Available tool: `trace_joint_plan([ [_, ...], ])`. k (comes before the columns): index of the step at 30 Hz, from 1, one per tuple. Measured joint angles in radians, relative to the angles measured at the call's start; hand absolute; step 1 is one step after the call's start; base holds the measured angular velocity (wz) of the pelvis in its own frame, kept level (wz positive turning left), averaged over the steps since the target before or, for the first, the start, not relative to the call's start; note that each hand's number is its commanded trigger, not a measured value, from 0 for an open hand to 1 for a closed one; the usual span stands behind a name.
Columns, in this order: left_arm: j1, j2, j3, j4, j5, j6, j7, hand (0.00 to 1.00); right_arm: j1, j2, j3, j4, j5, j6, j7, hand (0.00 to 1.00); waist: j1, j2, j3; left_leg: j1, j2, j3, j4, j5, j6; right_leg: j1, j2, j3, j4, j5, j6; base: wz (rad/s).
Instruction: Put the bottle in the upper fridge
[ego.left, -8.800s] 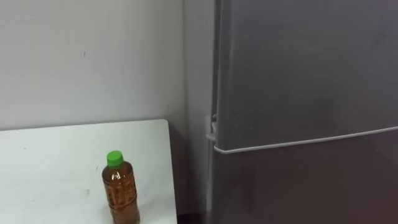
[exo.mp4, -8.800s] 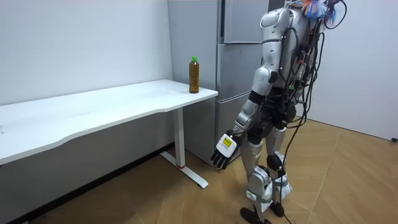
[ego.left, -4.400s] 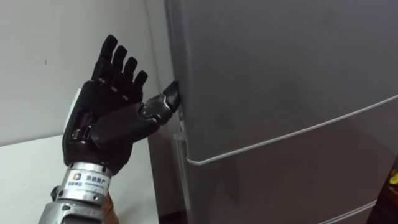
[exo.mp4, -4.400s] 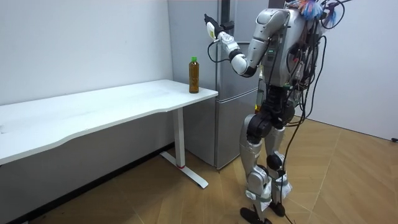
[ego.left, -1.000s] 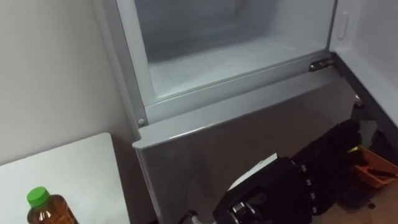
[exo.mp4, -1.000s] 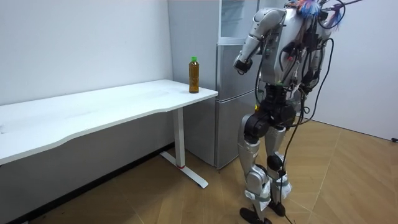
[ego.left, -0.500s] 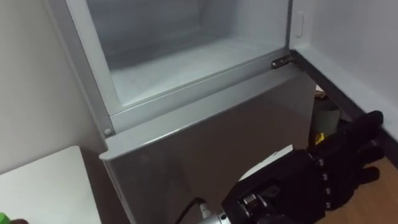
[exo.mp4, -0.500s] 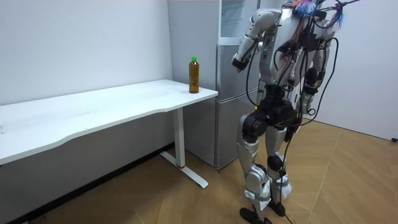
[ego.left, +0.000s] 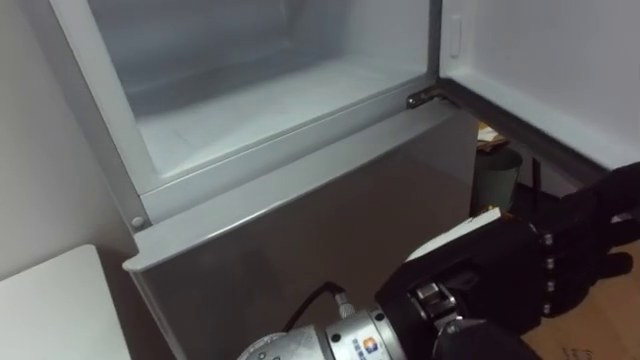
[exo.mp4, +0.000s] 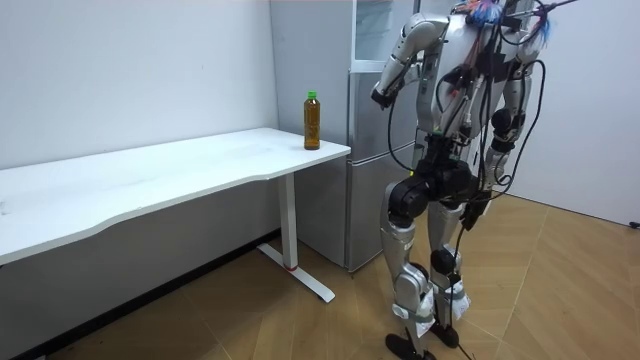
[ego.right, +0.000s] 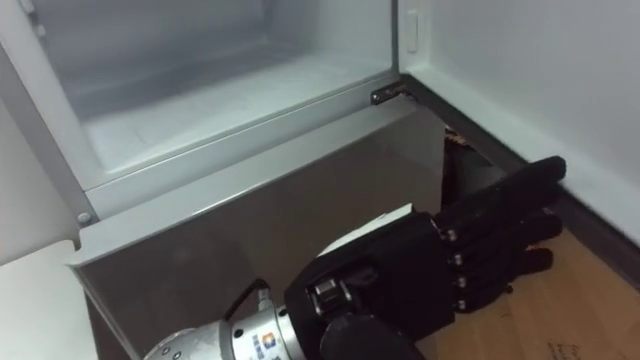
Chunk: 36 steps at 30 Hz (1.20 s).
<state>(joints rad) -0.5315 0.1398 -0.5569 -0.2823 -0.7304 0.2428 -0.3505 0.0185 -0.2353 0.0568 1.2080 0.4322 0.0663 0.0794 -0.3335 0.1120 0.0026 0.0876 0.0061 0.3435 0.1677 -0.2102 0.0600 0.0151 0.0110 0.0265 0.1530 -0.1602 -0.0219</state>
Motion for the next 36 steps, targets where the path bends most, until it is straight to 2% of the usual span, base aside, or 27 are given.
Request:
trace_joint_plan([
  [3,-0.019,-0.001,-0.001,0.001,0.028,0.000,0.010,0.00,-0.003,0.000,0.000,0.000,0.001,0.000,0.003,0.00,-0.012,0.010,-0.0048,0.001,0.001,0.009,0.000,0.000,0.000,0.002,0.000,0.002,-0.001,0.001,-0.001,-0.01],
  [6,-0.029,-0.010,-0.001,0.012,0.025,-0.002,0.021,0.00,-0.003,0.000,0.001,0.001,0.001,0.000,0.009,0.00,-0.027,0.023,-0.0019,0.004,0.002,0.013,0.000,0.000,-0.001,0.004,0.000,0.004,0.000,0.001,-0.001,-0.01],
  [9,-0.072,-0.019,0.002,0.031,0.005,-0.007,0.038,0.00,-0.001,0.000,0.003,0.003,0.018,0.001,0.010,0.00,-0.036,0.026,-0.0011,0.004,0.004,0.011,0.000,0.000,-0.001,0.005,0.001,0.003,0.000,0.001,-0.001,0.00],
  [14,-0.104,-0.041,0.008,0.034,-0.024,-0.065,0.047,0.00,0.007,-0.004,0.001,0.001,0.092,0.000,0.010,0.00,-0.038,0.024,0.0027,0.013,0.004,0.003,-0.001,0.000,-0.001,0.019,0.001,-0.003,-0.001,0.001,-0.001,0.05],
  [18,-0.103,-0.032,0.020,0.034,-0.024,-0.077,0.057,0.00,0.008,0.004,0.000,0.000,0.119,0.000,-0.004,0.00,-0.015,0.026,0.0074,0.009,0.004,-0.018,-0.001,0.000,-0.001,0.015,0.000,-0.015,0.000,0.001,-0.001,0.06],
  [20,-0.101,-0.019,0.035,0.033,-0.025,-0.077,0.059,0.00,0.008,0.004,0.001,-0.003,0.132,0.001,-0.013,0.00,-0.011,0.026,0.0076,0.006,0.003,-0.023,-0.001,0.000,-0.001,0.015,-0.003,-0.033,0.001,0.001,-0.001,0.24],
  [21,-0.095,-0.005,0.040,0.030,-0.024,-0.078,0.061,0.00,0.008,0.004,0.001,-0.012,0.159,0.001,-0.026,0.00,0.002,0.025,0.0080,0.003,0.003,-0.031,-0.001,0.000,-0.002,0.012,-0.003,-0.039,0.005,0.001,-0.001,0.16],
  [23,-0.071,0.010,0.045,0.031,-0.021,-0.080,0.064,0.00,0.005,0.005,0.001,-0.019,0.188,-0.001,-0.042,0.00,0.021,0.021,0.0106,0.001,0.001,-0.051,-0.001,0.001,-0.003,0.013,-0.005,-0.056,0.007,0.001,-0.001,0.18],
  [25,0.012,0.024,0.061,0.017,0.009,-0.082,0.066,0.00,0.005,0.007,-0.001,-0.031,0.197,-0.002,-0.047,0.00,0.044,0.012,0.0168,0.000,0.000,-0.056,-0.001,0.004,-0.007,0.014,-0.009,-0.072,0.017,-0.003,-0.001,0.25],
  [27,0.069,0.038,0.087,0.008,0.047,-0.081,0.071,0.00,0.003,0.008,-0.004,-0.049,0.195,-0.004,-0.043,0.00,0.052,0.011,0.0169,-0.017,0.001,-0.059,0.000,0.004,-0.007,0.003,-0.011,-0.092,0.020,-0.003,-0.001,0.35],
  [28,0.095,0.043,0.109,0.005,0.077,-0.081,0.075,0.00,0.003,0.010,-0.008,-0.050,0.197,-0.007,-0.042,0.00,0.067,0.008,0.0166,-0.027,0.001,-0.061,0.003,0.004,-0.008,-0.003,-0.013,-0.108,0.021,-0.003,-0.001,0.32],
  [30,0.130,0.055,0.149,-0.014,0.131,-0.081,0.082,0.00,0.007,0.018,-0.009,-0.050,0.208,-0.010,-0.040,0.00,0.090,-0.002,0.0128,-0.041,0.001,-0.079,0.007,0.006,-0.009,-0.013,-0.013,-0.112,0.025,-0.003,-0.002,0.24],
  [32,0.159,0.064,0.194,-0.039,0.148,-0.081,0.085,0.00,0.008,0.028,-0.009,-0.050,0.233,-0.010,-0.034,0.00,0.113,-0.015,0.0124,-0.050,0.000,-0.089,0.014,0.007,-0.011,-0.018,-0.016,-0.126,0.032,-0.006,-0.004,0.19],
  [34,0.227,0.065,0.238,-0.058,0.156,-0.105,0.085,0.00,0.015,0.044,-0.006,-0.049,0.237,-0.011,-0.030,0.00,0.130,-0.037,0.0031,-0.046,-0.001,-0.104,0.014,0.010,-0.014,-0.007,-0.018,-0.143,0.032,-0.010,-0.007,0.18],
  [36,0.275,0.062,0.242,-0.058,0.159,-0.111,0.085,0.00,0.022,0.049,0.001,-0.049,0.254,-0.013,-0.009,0.00,0.151,-0.052,0.0008,-0.040,-0.001,-0.110,0.018,0.010,-0.014,0.006,-0.018,-0.153,0.027,-0.010,-0.008,0.14],
])
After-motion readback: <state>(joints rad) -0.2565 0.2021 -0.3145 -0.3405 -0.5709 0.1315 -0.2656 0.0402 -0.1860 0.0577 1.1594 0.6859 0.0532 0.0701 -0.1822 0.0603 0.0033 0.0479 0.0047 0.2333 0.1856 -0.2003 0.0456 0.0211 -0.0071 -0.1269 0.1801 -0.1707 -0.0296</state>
